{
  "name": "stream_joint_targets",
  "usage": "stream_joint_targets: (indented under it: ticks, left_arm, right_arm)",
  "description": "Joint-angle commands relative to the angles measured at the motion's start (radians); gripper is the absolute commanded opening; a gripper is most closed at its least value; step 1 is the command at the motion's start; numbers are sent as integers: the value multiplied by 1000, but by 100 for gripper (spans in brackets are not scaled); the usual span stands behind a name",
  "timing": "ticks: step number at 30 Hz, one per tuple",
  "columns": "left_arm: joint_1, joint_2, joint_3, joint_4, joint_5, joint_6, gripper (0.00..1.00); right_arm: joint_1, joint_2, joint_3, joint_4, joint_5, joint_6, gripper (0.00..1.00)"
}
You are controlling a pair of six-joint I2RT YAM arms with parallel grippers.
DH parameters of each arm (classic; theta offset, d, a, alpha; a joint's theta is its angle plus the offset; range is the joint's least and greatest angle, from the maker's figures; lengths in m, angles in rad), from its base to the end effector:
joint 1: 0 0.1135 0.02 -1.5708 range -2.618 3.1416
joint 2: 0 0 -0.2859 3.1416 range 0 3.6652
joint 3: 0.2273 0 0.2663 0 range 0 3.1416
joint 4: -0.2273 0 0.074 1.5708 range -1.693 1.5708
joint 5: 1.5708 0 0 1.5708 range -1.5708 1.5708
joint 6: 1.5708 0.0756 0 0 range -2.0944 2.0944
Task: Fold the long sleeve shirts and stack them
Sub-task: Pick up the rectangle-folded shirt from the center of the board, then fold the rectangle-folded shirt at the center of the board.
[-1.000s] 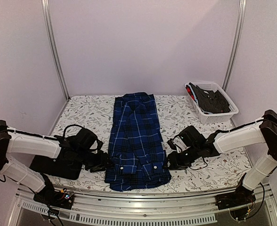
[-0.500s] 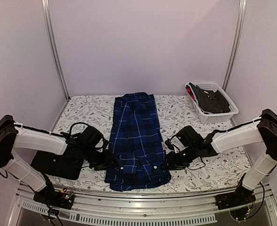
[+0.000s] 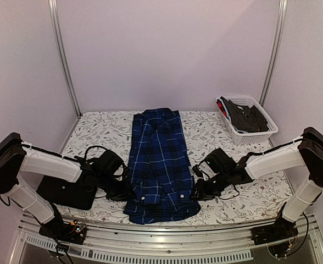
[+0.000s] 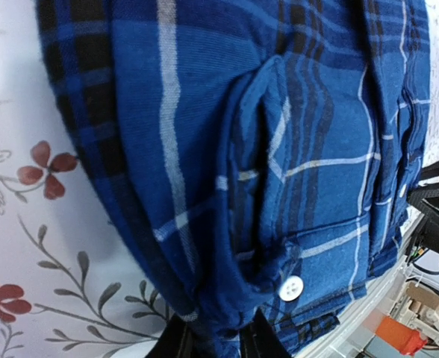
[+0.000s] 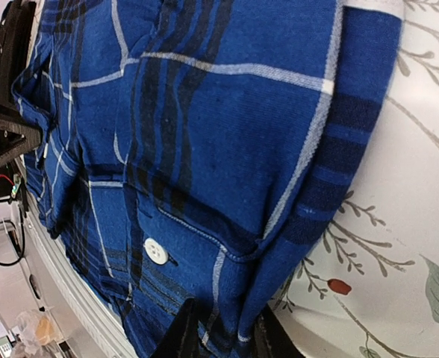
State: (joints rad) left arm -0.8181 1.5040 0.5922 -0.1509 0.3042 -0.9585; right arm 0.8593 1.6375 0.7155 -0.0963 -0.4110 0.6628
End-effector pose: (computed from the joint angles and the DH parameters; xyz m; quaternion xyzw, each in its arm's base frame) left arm 0.1737 -0.2186 0.1027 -0.0291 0.9570 -0.2853 0.0429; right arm 0.1853 0.2612 0.1063 -0.1478 0.9318 0.3263 0.0580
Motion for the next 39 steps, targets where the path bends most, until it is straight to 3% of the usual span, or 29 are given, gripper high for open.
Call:
stream_joint_targets:
  ticks: [1, 6, 9, 19, 26, 39]
  left_arm:
    - [-20, 19, -40, -95, 26, -8, 14]
    - [-13, -2, -32, -96, 44, 1, 2]
    - [-2, -22, -17, -114, 57, 13, 0]
    - [116, -101, 54, -161, 130, 71, 0]
    - [242, -42, 165, -152, 216, 146, 0]
    - [277, -2, 187, -112, 281, 133, 0]
  right_arm:
    - [10, 16, 16, -25, -7, 8, 17]
    - [10, -4, 31, -29, -7, 15, 5]
    - [10, -26, 50, -44, 1, 20, 0]
    - [-19, -71, 156, -77, -4, 19, 0]
    - [-96, -11, 288, -55, -62, 5, 0]
    - [-131, 76, 361, 0, -69, 22, 0]
